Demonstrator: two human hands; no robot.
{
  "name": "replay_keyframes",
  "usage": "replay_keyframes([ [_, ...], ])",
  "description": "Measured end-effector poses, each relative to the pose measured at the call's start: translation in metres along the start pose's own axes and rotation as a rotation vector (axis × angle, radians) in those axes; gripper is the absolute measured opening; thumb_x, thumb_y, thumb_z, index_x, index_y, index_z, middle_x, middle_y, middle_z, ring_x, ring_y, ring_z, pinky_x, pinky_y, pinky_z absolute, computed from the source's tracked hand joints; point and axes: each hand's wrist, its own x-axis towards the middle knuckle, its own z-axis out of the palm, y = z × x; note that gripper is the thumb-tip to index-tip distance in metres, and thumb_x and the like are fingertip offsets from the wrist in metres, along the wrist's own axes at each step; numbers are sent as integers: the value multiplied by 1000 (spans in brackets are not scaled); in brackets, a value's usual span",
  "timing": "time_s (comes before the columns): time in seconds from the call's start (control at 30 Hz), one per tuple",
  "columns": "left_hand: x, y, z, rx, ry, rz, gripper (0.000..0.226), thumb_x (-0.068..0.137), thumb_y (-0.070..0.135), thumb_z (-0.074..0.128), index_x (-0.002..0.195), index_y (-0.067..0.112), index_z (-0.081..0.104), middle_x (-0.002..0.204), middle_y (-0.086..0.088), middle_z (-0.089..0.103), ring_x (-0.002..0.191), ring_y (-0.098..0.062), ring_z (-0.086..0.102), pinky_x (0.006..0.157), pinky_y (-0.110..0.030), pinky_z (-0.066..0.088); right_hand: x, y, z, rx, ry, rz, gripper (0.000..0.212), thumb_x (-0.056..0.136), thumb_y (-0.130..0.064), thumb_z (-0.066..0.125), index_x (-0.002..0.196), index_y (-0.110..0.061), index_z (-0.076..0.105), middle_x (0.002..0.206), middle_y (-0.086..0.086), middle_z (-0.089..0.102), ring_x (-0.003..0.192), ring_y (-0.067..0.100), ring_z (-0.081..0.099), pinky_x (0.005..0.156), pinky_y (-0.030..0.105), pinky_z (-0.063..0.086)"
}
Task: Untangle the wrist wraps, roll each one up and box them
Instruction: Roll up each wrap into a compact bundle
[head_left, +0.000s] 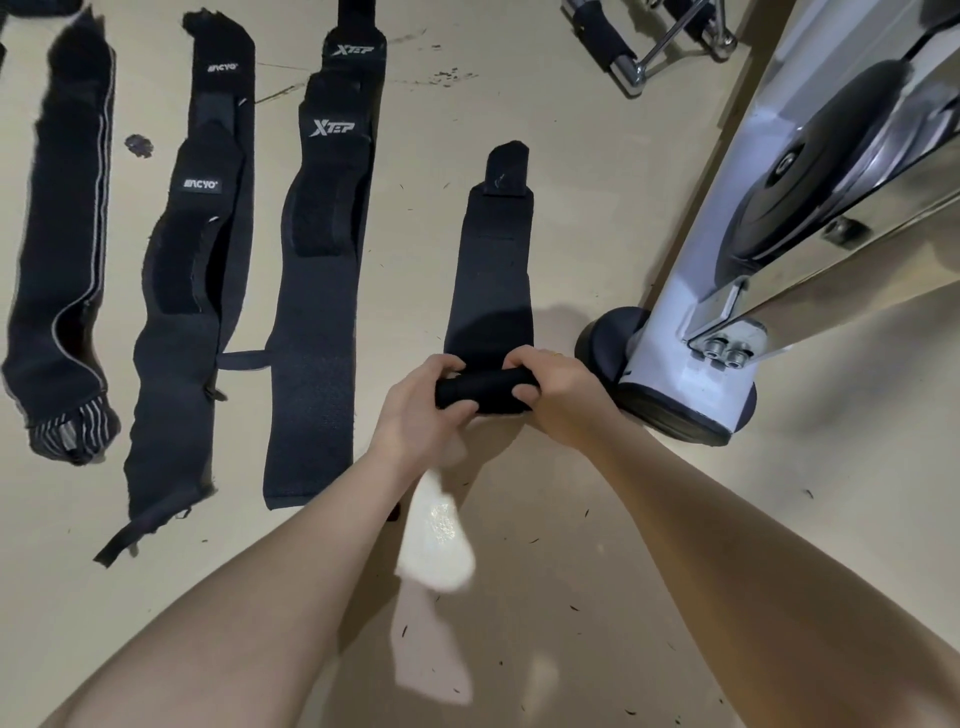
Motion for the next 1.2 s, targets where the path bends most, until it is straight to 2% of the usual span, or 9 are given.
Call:
replay_keyframes([
  [0.17,-14,-6,4,-39,-40,31,30,89,13,64,117,19,58,109,2,57,96,-12,52,80,-19,38,-18,-1,6,250,55,82,25,90,-3,53,111,-15,58,104,0,55,99,18,51,86,28,43],
  [0.3,-29,-6,13,-228,35,-26,37,91,16,62,127,21,53,126,7,49,115,-6,48,95,-19,42,-32,-3,14,408,99,174,41,82,3,55,116,-19,57,107,-4,56,104,16,54,91,31,48],
  [0.47,-39,0,25,-54,-88,24,51,93,1,53,142,15,43,153,1,30,140,-13,28,105,-10,20,-43,-10,22,336,119,133,43,79,3,60,117,-17,55,115,2,55,105,16,52,91,27,45],
  [0.6,-46,21,6,-72,-35,60,57,87,0,57,139,18,44,134,1,50,112,-6,46,87,-6,31,-52,-25,-1,419,194,109,37,84,0,61,116,-17,58,100,-9,54,98,14,54,88,26,48],
  [0.67,-42,40,-16,-134,57,45,57,84,7,65,136,23,46,124,4,56,106,-9,53,85,-12,39,-57,-40,-24,476,252,102,33,87,-2,59,115,-20,58,97,-12,54,93,10,54,78,12,46],
  [0.77,-39,83,-60,-309,101,86,48,82,15,73,124,27,53,107,12,60,97,-6,57,72,-4,43,-67,-72,-71,633,308,28,29,90,-1,57,114,-17,56,93,-6,60,81,3,59,65,8,42],
  [0.83,-44,114,-88,-436,98,150,39,85,14,70,119,24,54,105,11,62,98,-4,57,73,-4,44,-78,-101,-102,744,316,-36,26,92,1,54,114,-13,53,94,-1,63,70,-5,61,57,6,44],
  [0.93,-56,159,-126,-615,49,197,41,90,13,63,126,22,45,112,3,61,101,-5,59,77,-13,48,-94,-147,-142,810,342,-133,26,95,-3,53,114,-20,52,112,6,64,99,13,63,68,12,51],
  [1.2,-97,239,-203,-600,-21,428,41,91,7,61,113,35,40,110,-3,63,97,-11,64,85,-27,54,-138,-229,-201,794,380,-323,50,98,-2,43,139,-26,31,110,-6,52,94,5,55,72,16,50],
])
